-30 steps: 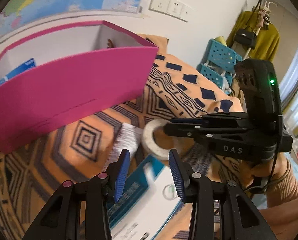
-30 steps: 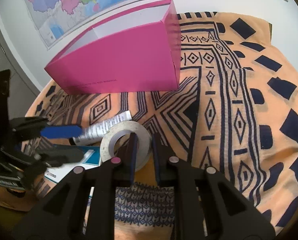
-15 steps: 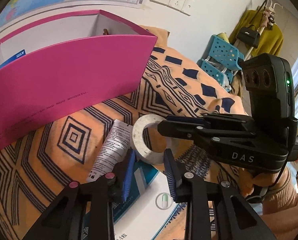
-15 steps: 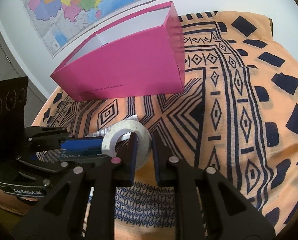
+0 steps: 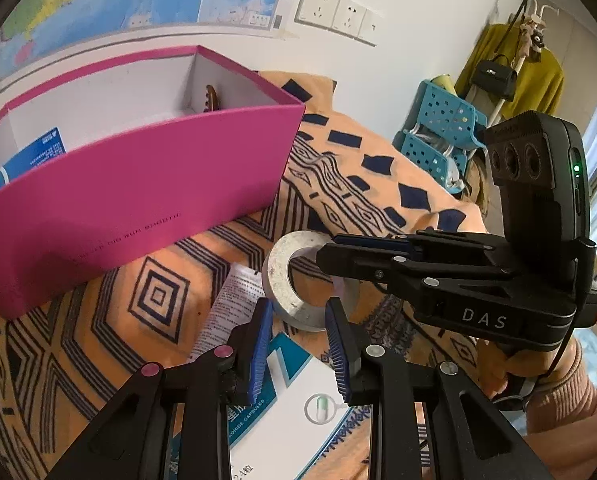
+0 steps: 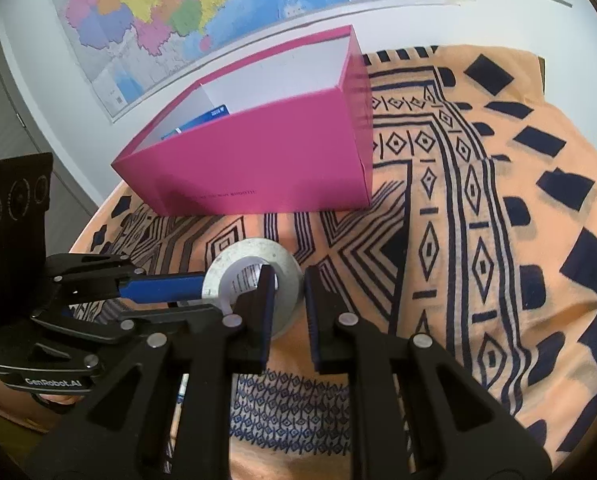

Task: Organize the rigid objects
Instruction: 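Carry the tape roll into the magenta box and open the right gripper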

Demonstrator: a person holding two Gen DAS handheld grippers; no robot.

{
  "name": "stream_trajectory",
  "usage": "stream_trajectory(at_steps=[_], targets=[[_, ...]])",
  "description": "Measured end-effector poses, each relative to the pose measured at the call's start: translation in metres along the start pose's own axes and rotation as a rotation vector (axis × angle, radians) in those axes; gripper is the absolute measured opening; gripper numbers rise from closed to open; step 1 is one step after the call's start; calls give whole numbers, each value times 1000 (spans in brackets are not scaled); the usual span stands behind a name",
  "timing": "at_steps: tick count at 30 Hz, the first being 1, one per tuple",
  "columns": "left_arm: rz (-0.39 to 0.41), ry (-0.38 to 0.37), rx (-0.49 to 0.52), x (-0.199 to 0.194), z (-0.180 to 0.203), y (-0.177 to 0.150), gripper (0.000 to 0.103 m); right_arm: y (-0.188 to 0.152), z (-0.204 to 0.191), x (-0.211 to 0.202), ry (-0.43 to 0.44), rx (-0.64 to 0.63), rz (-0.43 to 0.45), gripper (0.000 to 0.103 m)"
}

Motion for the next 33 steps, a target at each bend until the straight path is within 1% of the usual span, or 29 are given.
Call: stream_trajectory(at_steps=[7, 13, 23, 33], targets=[[28, 10, 2, -8, -2, 9, 27, 11, -7, -5, -3, -23, 25, 17], [72, 24, 6, -21, -5, 24, 27, 31, -15, -12, -3, -60, 60, 17], [151, 64, 15, -37, -16, 56, 27, 72, -25, -18, -12, -122, 125, 17], [212, 112, 19, -43, -29, 102, 27, 118, -27, -18, -24, -158, 188, 17]])
Point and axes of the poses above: each gripper's, at about its wrist camera, not at the fingertips, and x roughly the way its jaws point, z to its right, y to its top, the point moved 10 cm from there along x, roughly the way its jaws point, and after that the axes turned 5 degrees about y, right-handed, at the moved point
